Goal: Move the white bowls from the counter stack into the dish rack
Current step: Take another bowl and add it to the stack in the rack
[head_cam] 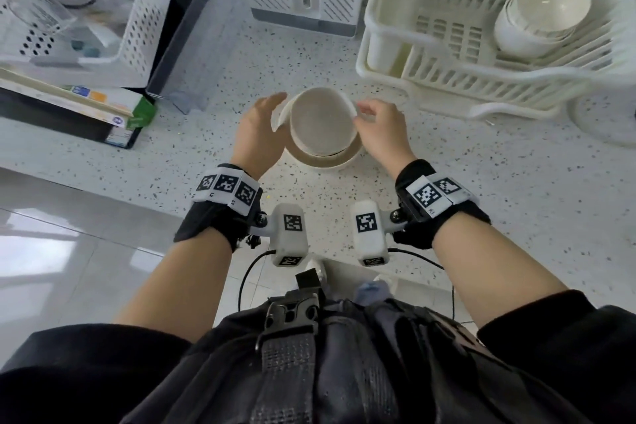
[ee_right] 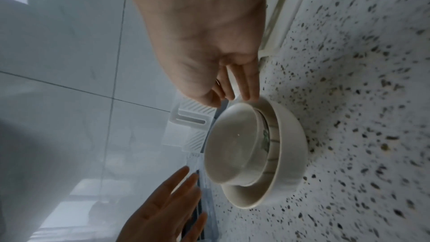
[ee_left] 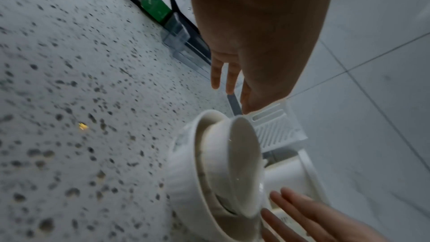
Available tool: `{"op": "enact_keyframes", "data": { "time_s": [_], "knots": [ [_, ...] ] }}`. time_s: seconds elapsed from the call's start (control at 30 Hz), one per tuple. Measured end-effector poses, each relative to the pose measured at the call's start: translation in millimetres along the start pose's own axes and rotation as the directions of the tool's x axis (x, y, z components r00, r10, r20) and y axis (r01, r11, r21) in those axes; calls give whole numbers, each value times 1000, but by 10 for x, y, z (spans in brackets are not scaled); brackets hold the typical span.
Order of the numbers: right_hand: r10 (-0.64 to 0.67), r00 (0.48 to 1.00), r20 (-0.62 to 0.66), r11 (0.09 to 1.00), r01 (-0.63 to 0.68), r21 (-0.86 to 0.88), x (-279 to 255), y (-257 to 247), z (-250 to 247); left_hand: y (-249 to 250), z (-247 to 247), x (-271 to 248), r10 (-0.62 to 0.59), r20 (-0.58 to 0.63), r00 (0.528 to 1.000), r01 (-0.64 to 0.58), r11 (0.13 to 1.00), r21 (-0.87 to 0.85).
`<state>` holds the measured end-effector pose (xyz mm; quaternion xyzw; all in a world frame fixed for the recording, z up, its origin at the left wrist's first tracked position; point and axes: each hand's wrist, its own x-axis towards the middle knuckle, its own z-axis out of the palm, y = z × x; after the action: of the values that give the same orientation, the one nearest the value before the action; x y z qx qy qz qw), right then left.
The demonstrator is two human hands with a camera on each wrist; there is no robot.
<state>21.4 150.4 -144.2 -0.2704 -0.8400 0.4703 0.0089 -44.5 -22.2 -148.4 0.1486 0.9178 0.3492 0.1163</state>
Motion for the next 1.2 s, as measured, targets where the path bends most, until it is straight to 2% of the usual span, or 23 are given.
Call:
{"op": "enact_keyframes", "data": {
  "time_s": [0.17, 0.3, 0.57, 0.8, 0.93, 1.07, 1.2],
  "knots": [
    [26, 1000, -2, 996, -26, -83, 123, -15, 230, -231, 25, 63, -80, 189, 979, 68, 995, 67],
    [46, 998, -38, 979, -52, -195, 221, -45, 285, -300, 131, 121, -77, 290, 954, 77, 997, 11],
    [68, 995, -78, 908, -94, -407, 376, -48, 441, -368, 184, 144, 15, 339, 941, -13, 1000, -7],
    [27, 996, -85, 891, -62, -450, 411, -40, 386, -392, 231, 196, 13, 360, 933, 12, 998, -68],
    [-8, 995, -95, 899, -35, -437, 409, -121, 361, -423, 273, 242, 13, 373, 928, 14, 997, -70],
    [-4, 994, -114, 936, -36, -351, 390, -137, 276, -416, 316, 296, 17, 375, 927, 13, 997, -77],
    [-10, 980, -201, 978, -32, -205, 341, -173, 60, -339, 391, 350, 14, 265, 964, -3, 999, -43]
  ]
}}
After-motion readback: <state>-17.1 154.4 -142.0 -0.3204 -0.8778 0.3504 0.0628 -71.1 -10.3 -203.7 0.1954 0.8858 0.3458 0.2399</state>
